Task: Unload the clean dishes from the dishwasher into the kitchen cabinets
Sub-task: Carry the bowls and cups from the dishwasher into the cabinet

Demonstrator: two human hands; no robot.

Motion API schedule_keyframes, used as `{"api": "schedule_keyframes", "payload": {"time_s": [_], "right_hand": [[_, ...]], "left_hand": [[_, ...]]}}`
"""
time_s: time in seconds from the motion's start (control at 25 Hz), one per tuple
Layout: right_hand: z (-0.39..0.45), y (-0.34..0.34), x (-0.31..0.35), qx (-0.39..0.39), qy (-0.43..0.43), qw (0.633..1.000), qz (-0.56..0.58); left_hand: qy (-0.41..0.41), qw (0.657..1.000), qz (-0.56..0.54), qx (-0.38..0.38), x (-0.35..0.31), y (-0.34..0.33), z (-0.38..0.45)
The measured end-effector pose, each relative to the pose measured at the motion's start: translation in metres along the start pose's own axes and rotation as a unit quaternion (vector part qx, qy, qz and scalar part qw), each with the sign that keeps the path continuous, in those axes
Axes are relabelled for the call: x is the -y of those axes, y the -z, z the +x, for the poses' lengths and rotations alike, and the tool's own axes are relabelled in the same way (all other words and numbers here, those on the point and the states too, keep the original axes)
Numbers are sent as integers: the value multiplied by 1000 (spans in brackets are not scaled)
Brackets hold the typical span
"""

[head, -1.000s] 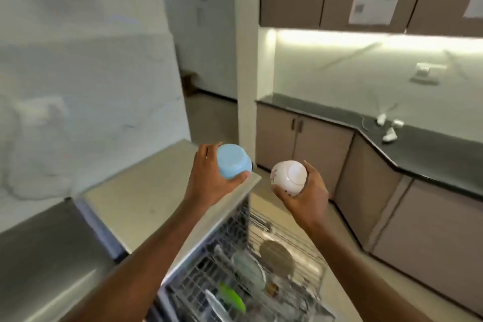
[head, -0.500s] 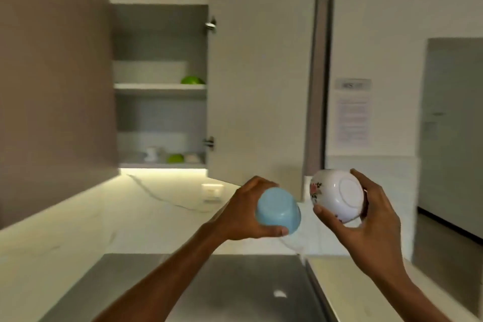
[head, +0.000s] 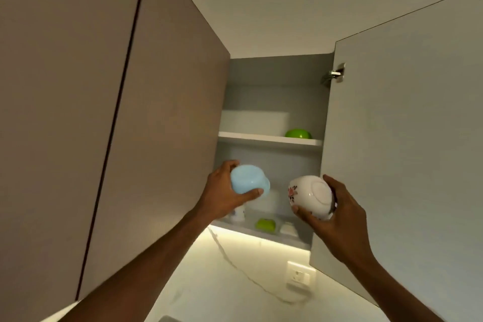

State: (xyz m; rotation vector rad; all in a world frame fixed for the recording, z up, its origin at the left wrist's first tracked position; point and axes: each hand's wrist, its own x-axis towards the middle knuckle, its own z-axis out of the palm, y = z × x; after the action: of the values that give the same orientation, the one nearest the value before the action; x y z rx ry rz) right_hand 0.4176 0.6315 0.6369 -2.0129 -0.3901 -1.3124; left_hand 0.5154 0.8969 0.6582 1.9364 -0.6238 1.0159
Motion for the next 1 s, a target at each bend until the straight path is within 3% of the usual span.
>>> {"api": "schedule_keyframes", "payload": {"time_s": [0.16, 0.36, 0.6, 0.76, 0.92, 1.0], "right_hand": [[109, -71, -19, -22, -12, 1000, -6], [270, -141, -38, -33, 35, 996, -77], [346, -190, -64, 47, 15, 988, -144], [350, -198, -76, 68, 27, 975, -210], [354, -201, -79, 97, 19, 959, -267], [358, -204, -80, 107, 24, 946, -304]], "left_hand": [[14, 997, 10, -77, 45, -19, 107], [31, 989, 41, -136, 85, -46, 237], [90, 988, 100, -71, 119, -72, 330], [112, 980, 164, -19, 130, -90, 350], [152, 955, 240, 85, 128, -95, 361], [150, 953, 247, 86, 129, -95, 362]]}}
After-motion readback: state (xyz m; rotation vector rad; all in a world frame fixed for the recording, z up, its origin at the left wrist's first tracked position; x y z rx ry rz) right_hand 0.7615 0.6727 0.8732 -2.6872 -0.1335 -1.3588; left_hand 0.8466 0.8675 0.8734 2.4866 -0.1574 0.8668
